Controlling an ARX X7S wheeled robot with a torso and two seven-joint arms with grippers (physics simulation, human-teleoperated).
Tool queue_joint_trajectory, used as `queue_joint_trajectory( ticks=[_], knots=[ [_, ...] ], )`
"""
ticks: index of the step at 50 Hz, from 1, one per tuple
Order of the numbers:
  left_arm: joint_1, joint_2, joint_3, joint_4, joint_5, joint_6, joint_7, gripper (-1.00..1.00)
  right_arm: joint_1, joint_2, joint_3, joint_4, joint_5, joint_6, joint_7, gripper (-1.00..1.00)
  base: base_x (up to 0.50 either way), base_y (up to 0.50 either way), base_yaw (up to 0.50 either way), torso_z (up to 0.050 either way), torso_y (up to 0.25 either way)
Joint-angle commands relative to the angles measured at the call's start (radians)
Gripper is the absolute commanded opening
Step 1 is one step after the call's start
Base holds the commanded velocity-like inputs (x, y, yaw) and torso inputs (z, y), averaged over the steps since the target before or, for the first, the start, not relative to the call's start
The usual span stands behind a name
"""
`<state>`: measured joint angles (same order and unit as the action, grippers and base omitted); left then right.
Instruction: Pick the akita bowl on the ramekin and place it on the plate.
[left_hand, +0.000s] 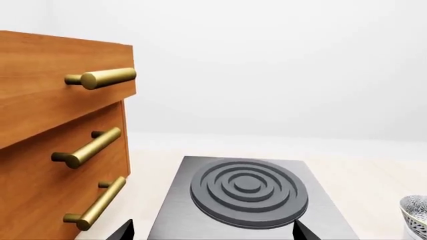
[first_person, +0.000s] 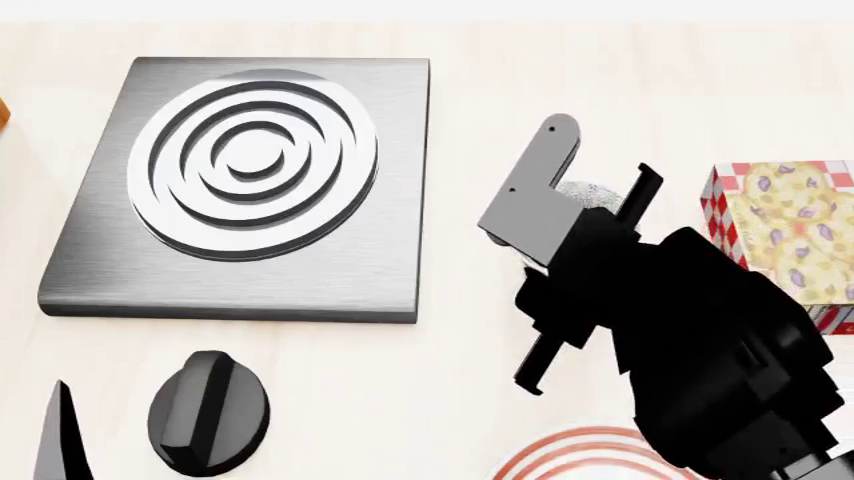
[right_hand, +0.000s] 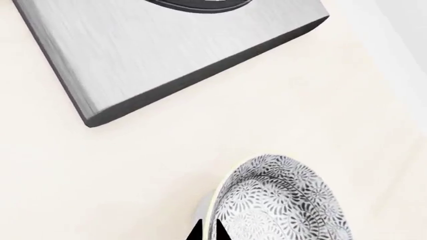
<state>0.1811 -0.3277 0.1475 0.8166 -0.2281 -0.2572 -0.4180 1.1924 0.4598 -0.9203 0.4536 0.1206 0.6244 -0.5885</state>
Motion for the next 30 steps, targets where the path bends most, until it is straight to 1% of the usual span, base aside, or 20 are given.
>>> queue_joint_trajectory(
  ticks=[1, 6, 17, 30],
  knots=[
    [-0.003, -0.005, 0.005, -0.002, -0.005, -0.003, -0.005, 1.0, -0.006, 0.003, 0.004, -0.004, -0.006, -0.015, 0.005, -1.0, 0.0, 0.0, 0.0, 0.0, 0.0],
    [-0.005, -0.007, 0.005, -0.002, -0.007, -0.007, -0.009, 1.0, -0.001, 0.011, 0.003, -0.025, -0.012, -0.002, 0.011, -1.0, 0.0, 0.0, 0.0, 0.0, 0.0],
    [-0.005, -0.01, 0.013, -0.007, -0.008, -0.003, -0.013, 1.0, 0.04, 0.079, 0.002, -0.19, -0.009, 0.133, -0.021, -1.0, 0.0, 0.0, 0.0, 0.0, 0.0],
    [-0.003, -0.013, 0.012, -0.008, -0.026, 0.005, -0.016, 1.0, 0.101, 0.111, -0.018, -0.281, -0.019, 0.225, -0.06, -1.0, 0.0, 0.0, 0.0, 0.0, 0.0]
  ],
)
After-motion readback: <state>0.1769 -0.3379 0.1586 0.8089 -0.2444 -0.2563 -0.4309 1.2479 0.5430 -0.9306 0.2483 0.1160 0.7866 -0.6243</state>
